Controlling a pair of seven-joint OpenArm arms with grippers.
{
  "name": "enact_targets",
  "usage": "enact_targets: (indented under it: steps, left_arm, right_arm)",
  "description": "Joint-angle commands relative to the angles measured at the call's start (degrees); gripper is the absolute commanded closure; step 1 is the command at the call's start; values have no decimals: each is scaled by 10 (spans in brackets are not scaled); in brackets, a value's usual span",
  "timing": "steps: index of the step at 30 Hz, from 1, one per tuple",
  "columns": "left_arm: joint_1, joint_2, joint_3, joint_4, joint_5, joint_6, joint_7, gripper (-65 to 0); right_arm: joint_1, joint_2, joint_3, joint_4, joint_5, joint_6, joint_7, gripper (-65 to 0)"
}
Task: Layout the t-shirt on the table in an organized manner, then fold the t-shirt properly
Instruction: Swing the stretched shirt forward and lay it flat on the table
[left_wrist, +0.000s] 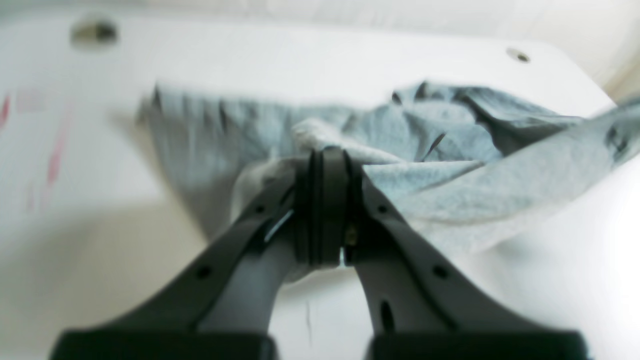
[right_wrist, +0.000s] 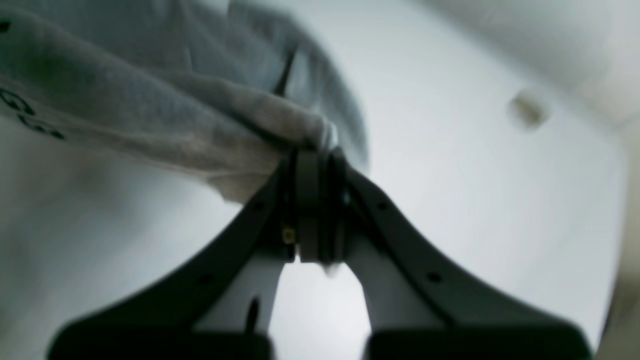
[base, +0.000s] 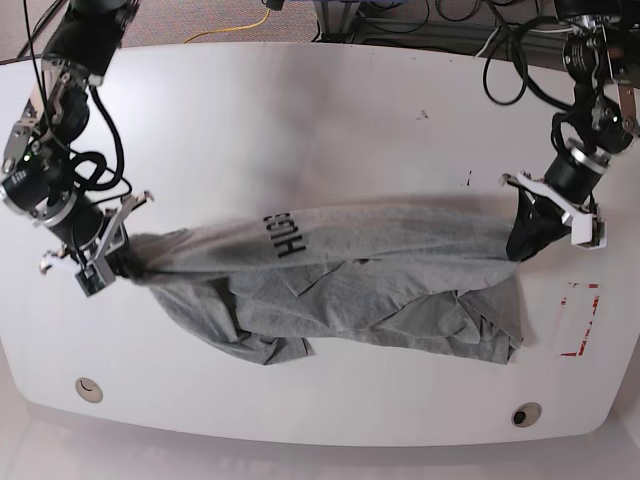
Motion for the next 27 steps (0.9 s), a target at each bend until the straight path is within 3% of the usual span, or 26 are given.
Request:
enact_targets:
  steps: [1,8,10,17,20,24,27]
  left_arm:
    - [30,-10,-6,10,-13,-2,-16,-1]
    - [112,-29,-7,11,-36,-2,-16,-4]
    - [137,-42,-7,11,-49,-2,-16,-4]
    - [212,-92,-6,11,-107,-2,-16,-6]
    - [229,-115,-6,10,-121,-2,-16,-15]
    - [238,-136,-5,10,-124,-2,-1,-99]
    - [236,-138,-6,9,-122,1,28,-208]
  right_arm:
    - [-18,-3,5,10,5,-3,15,0]
    - [-79,-19,3,10,5,-3,13,-22]
    - [-94,-27,3,10,5,-3,10,-79]
    - [-154,-34,5,11,5,-3,3,-411]
    - [-168,-34,5,11,5,-3,3,-507]
    - [-170,-30,5,19,5,-3,3,-585]
    - [-167,-28,5,19,5,-3,3,-599]
